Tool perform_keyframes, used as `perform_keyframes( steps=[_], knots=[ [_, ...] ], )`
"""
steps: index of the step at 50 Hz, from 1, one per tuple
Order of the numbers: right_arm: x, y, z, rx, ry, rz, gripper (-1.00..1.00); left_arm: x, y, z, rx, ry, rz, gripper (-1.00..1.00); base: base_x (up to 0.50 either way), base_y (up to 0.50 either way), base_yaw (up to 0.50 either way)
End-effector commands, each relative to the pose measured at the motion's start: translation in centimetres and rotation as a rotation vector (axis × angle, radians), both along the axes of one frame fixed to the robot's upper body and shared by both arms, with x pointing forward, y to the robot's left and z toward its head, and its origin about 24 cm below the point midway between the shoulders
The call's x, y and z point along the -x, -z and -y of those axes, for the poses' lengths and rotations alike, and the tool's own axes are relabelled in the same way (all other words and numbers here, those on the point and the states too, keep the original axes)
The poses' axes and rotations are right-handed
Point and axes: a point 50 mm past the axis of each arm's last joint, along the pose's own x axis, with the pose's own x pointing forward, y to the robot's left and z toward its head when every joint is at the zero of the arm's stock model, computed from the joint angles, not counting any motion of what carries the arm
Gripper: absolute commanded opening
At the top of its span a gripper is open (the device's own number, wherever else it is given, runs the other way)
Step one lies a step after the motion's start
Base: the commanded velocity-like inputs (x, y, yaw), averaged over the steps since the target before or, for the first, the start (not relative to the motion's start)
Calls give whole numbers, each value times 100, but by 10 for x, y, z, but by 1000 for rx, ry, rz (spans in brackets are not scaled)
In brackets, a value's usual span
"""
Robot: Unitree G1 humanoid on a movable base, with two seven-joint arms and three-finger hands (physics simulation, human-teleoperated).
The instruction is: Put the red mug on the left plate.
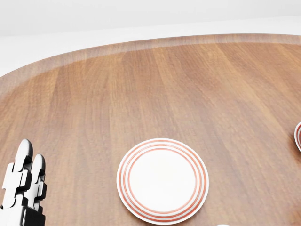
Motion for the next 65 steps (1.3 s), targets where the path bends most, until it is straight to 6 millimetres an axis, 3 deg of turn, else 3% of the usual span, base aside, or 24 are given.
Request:
perform_keyframes(
  steps=[1, 14, 20, 31, 50, 59, 65],
  knots=[
    [16, 26, 26, -90, 86, -92, 100, -1, 0, 0, 0, -2, 3, 100, 0, 0, 0],
    [12, 51, 36, -177, 98, -179, 100, -1, 0, 0, 0, -2, 3, 100, 0, 0, 0],
    [11, 78, 45, -255, 138, -281, 100, -3, -1, -1, -5, -12, 8, 100, 0, 0, 0],
    [18, 90, 55, -307, 178, -327, 100, -3, 0, -1, -3, -17, 8, 100, 0, 0, 0],
    [4, 120, 56, -422, 135, -418, 100, -6, 0, 1, -14, -10, 13, 100, 0, 0, 0],
    [-4, 121, 49, -419, 112, -430, 100, -5, -1, 0, -10, -12, 13, 100, 0, 0, 0],
    [-6, 131, 51, -453, 105, -472, 100, -5, -1, 1, -11, -11, 14, 100, 0, 0, 0]
  ],
)
